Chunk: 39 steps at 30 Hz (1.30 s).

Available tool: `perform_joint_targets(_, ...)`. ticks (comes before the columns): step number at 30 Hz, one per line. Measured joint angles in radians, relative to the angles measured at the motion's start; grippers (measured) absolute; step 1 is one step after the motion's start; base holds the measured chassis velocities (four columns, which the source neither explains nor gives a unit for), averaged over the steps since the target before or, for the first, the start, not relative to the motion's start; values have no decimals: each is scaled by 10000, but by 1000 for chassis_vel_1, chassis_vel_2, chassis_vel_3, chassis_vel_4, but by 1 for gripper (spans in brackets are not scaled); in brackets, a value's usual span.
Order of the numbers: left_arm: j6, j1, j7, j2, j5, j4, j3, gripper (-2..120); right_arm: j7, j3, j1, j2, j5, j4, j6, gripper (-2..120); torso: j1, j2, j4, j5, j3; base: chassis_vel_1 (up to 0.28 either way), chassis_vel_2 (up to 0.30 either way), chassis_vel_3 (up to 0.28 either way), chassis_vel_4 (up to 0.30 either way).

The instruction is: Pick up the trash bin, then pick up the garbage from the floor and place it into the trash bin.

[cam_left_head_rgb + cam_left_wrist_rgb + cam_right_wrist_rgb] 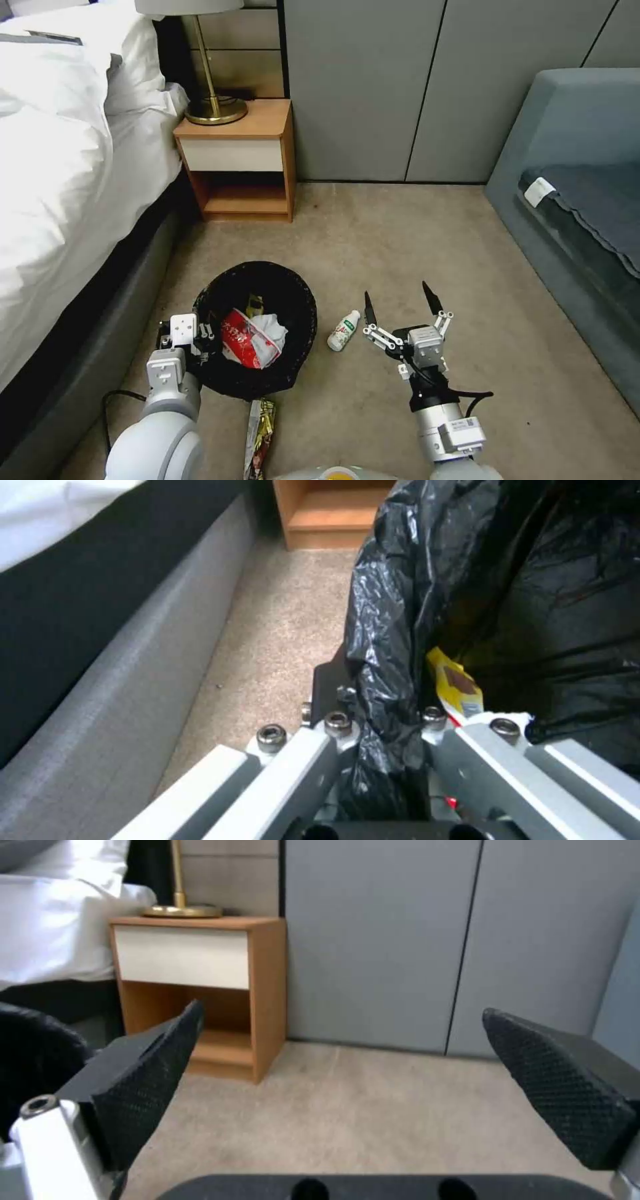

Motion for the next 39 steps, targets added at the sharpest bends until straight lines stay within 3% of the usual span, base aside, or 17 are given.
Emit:
perform_joint_targets(3, -8, 42, -2, -14, 2, -8, 11, 0, 168, -73, 541, -50, 766, -208, -766, 100, 0, 0, 2, 0, 0, 0, 0, 0, 0)
perform_joint_targets(6, -8, -24, -5, 1, 3, -8, 98, 0, 464, -220, 1435, -87, 2212, -820, -2200, 100, 0, 0, -3, -2, 0, 0, 0, 0, 0)
perform_joint_targets(7, -8, -24, -5, 1, 3, -8, 98, 0, 464, -220, 1435, -87, 2212, -820, -2200, 100, 0, 0, -3, -2, 0, 0, 0, 0, 0)
perform_joint_targets(13, -17, 45, -8, -6, 97, 44, 155, 0, 1012, -770, 3151, -57, 4992, -3056, -3748, 100, 1, 0, 2, 0, 1, 0, 0, 0, 0)
perform_joint_targets(18, -17, 56, -11, -40, 166, 64, 185, 0, 1295, -1076, 4186, 95, 5993, -4610, -4550, 100, 1, 0, 0, -2, 1, 0, 0, 0, 0)
perform_joint_targets(28, -16, 48, -15, -94, 293, 190, 308, 0, 949, -923, 5419, 366, 6108, -7081, -4906, 100, 1, -1, 0, 0, 1, 0, 0, 0, 0)
perform_joint_targets(39, -16, 79, -16, -70, 387, 282, 362, 0, 385, -795, 6297, 916, 5671, -8982, -4217, 100, 1, 0, 0, -1, 1, 0, 0, 0, 0)
